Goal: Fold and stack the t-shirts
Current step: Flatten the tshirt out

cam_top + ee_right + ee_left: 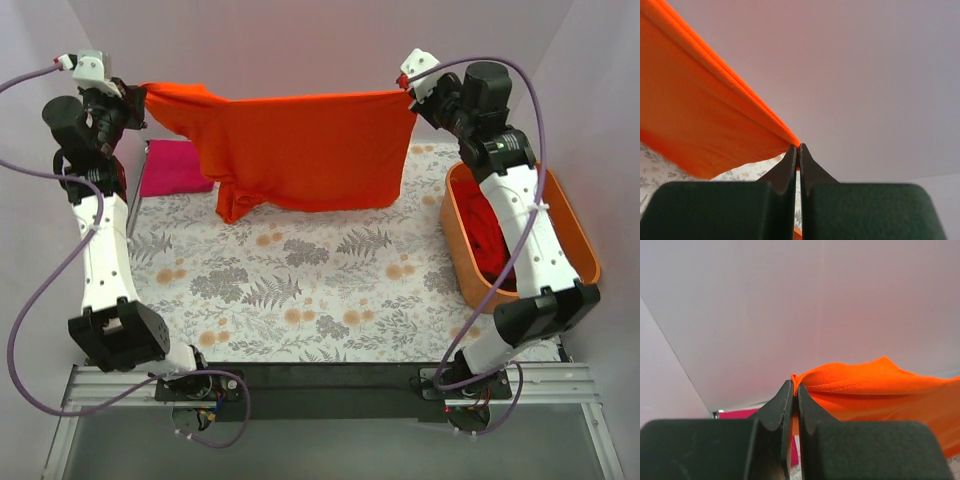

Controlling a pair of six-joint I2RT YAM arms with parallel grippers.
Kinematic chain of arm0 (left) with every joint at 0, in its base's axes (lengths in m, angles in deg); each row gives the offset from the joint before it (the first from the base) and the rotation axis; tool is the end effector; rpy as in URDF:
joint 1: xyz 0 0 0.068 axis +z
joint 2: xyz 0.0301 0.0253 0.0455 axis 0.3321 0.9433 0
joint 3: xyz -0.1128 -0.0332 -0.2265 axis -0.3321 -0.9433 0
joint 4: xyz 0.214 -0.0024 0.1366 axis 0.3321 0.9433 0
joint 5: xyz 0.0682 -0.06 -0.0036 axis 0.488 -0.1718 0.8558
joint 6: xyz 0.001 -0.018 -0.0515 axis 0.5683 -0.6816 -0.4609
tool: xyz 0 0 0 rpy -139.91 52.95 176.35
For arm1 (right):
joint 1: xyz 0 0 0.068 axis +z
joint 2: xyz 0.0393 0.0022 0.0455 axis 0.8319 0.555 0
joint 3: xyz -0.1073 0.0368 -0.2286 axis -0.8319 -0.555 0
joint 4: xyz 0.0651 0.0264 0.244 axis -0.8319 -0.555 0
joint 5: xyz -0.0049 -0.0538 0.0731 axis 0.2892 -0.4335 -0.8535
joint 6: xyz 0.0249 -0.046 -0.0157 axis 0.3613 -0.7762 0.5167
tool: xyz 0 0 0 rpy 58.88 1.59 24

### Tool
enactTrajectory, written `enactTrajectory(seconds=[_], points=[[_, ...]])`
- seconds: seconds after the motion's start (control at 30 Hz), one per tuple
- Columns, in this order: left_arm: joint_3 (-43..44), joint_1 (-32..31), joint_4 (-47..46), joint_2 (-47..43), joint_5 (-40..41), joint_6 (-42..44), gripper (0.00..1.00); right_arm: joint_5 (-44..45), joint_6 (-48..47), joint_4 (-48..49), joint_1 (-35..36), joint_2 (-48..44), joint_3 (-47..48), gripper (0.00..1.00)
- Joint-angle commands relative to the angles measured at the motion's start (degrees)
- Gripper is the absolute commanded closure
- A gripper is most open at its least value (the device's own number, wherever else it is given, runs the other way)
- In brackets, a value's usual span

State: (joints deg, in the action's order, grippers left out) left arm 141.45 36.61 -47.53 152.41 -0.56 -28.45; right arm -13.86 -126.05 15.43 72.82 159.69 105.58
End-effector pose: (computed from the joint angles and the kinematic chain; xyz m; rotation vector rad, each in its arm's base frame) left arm 0.3207 0.0815 0.4640 -0.3432 1.4834 -0.6599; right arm 0.3254 0.1007 0.4767 -0.9098 1.4393 -0.2436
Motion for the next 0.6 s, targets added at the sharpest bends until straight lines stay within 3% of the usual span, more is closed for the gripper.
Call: enactTrajectory(seconds=[0.0, 0.2, 0.37, 0.47, 0.57], points=[[-6.83, 0.89, -12.53, -10.68, 1.20, 0.00, 1.00, 4.61, 1.85, 8.74, -0.54, -9.71, -4.52, 0.99], [-14.41, 1.07, -15.88, -25.10, 14.62, 4.22, 1.00, 5.67, 1.94, 15.60, -0.45, -24.74, -13.77, 0.99], [-10.22, 0.89, -15.88, -31.09, 22.38, 7.11, 1.00, 4.97, 1.15, 19.82, -0.36, -34.51, -16.42, 0.99], [-8.09, 0.28, -15.00, -31.00, 19.94, 9.14, 1.00, 5.84, -0.07, 19.65, -0.36, -34.71, -14.05, 0.99], [-7.47, -0.16, -10.71, -28.55, 10.39, 9.23, 1.00, 3.83, -1.92, 19.83, -0.45, -32.61, -13.95, 0.99]])
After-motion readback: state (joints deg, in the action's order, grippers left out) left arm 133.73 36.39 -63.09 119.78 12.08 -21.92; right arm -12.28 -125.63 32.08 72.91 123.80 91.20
